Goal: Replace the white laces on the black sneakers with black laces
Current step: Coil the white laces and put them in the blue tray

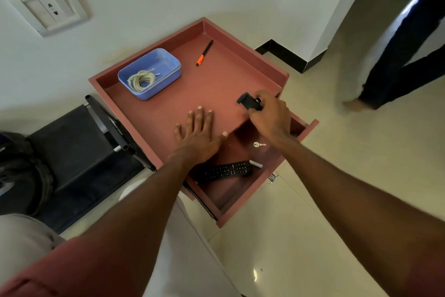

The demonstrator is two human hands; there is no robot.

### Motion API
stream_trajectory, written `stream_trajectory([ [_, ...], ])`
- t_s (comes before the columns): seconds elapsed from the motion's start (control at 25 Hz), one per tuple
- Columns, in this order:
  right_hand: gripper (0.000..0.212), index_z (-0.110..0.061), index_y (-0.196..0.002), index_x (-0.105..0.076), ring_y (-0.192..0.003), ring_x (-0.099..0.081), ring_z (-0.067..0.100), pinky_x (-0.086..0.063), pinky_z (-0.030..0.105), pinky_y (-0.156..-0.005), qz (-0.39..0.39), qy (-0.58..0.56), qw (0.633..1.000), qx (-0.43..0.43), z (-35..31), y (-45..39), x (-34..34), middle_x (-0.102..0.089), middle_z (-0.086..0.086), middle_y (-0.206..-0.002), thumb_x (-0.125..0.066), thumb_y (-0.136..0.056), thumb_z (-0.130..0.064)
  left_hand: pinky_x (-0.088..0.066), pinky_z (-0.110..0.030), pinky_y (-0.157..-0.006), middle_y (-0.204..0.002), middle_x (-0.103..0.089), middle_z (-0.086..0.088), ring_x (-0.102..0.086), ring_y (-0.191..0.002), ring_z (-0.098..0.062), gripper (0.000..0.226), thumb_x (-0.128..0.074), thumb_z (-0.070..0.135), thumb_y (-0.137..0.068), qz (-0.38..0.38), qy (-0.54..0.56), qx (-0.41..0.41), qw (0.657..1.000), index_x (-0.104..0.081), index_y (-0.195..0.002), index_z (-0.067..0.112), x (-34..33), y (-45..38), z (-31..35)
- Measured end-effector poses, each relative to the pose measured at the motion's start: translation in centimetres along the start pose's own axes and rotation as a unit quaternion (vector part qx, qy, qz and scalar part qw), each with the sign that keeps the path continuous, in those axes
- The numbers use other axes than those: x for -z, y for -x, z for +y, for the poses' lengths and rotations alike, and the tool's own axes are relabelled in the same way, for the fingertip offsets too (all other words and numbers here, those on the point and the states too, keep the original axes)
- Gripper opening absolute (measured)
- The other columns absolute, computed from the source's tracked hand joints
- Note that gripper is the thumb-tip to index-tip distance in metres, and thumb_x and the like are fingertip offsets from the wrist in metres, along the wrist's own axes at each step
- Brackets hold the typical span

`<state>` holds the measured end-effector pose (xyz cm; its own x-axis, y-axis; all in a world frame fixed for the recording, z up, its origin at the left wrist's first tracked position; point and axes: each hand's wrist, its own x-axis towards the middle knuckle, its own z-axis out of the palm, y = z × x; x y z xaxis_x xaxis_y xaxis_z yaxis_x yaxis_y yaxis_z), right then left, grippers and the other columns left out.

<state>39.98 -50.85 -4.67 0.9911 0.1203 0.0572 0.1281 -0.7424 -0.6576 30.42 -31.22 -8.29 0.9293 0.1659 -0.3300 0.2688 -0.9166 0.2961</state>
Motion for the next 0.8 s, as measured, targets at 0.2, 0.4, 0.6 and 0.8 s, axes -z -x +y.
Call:
stream_trajectory([
  [0.2,0.032,-0.032,-0.11,-0.069,-0.084,-0.068,0.022,-0.058,0.037,-0.073,-0.133,0.136,0.981,-0.041,3.2,3.4,0.6,-0.07,-0.006,-0.089,-0.074,-0.08,-0.023,0.007,-0.062,-0.123,-0.171,0.023,0.006,0.022,-0.158,-0.022,0.074,-0.014,0.068,-0.103,0.029,-0.004,-0.011,1.0,0.012,-0.164,0.035,-0.1,0.5,0.1],
  [0.4,0.025,-0.011,-0.11,-0.069,-0.09,-0.066,0.027,-0.049,0.033,-0.071,-0.247,0.271,0.93,-0.007,3.6,2.6,-2.7,-0.066,0.006,-0.095,-0.075,-0.09,-0.027,0.005,-0.063,-0.122,-0.172,0.021,0.005,0.021,-0.158,-0.023,0.073,-0.013,0.067,-0.104,0.046,-0.014,-0.02,0.999,0.011,-0.164,0.033,-0.4,0.6,0.1],
  [0.6,0.044,-0.008,-0.117,-0.067,-0.092,-0.065,0.027,-0.053,0.033,-0.079,-0.27,0.218,0.937,-0.035,3.1,1.8,-5.8,-0.069,0.01,-0.107,-0.078,-0.092,-0.042,0.007,-0.064,-0.122,-0.171,0.023,0.003,0.022,-0.158,-0.024,0.074,-0.013,0.067,-0.104,0.042,-0.007,-0.023,0.999,0.013,-0.164,0.032,-0.6,0.3,-0.1],
  [0.8,0.019,-0.01,-0.098,-0.064,-0.086,-0.068,0.028,-0.051,0.034,-0.068,-0.186,0.233,0.954,-0.042,2.2,2.8,-3.9,-0.067,0.007,-0.091,-0.072,-0.094,-0.028,0.007,-0.063,-0.123,-0.172,0.023,0.004,0.021,-0.158,-0.023,0.073,-0.016,0.065,-0.104,0.034,0.006,-0.016,0.999,0.011,-0.164,0.033,-0.3,0.3,0.0],
])
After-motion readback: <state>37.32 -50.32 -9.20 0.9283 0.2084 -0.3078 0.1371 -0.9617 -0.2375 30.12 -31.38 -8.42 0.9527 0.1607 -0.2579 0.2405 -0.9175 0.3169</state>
